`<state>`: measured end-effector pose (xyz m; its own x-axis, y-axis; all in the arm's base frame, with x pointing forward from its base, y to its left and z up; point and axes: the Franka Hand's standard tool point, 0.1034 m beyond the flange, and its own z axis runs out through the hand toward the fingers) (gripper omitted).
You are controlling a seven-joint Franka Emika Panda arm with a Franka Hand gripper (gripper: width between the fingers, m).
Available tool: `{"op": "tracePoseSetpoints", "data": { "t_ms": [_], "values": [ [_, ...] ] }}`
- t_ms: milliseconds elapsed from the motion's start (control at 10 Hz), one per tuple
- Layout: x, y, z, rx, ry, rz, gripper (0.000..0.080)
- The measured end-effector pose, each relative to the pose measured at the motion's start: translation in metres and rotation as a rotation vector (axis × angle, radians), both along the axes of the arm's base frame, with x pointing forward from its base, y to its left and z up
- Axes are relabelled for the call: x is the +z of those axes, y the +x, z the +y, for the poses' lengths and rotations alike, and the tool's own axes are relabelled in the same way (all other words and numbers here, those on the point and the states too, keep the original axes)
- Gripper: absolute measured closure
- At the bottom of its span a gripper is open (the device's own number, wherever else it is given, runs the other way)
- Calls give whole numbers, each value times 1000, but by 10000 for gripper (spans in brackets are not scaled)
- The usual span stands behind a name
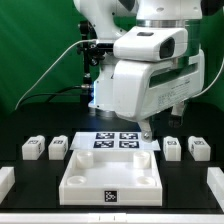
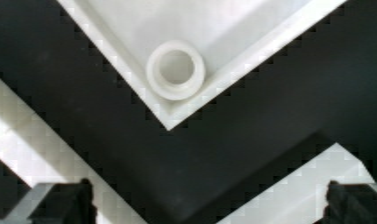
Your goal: Assemble one leg
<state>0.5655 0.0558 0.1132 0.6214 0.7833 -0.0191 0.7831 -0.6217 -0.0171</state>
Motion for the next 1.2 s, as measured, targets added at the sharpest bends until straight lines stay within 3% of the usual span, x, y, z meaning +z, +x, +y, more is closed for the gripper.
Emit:
{"op": "tracePoseSetpoints", "data": {
  "t_ms": [1000, 1100, 1200],
  "values": [
    [-1, 0, 0, 31, 1, 1, 150],
    [-2, -3, 0, 116, 2, -2, 150],
    [-8, -25, -5, 279, 5, 2, 150]
  ]
}}
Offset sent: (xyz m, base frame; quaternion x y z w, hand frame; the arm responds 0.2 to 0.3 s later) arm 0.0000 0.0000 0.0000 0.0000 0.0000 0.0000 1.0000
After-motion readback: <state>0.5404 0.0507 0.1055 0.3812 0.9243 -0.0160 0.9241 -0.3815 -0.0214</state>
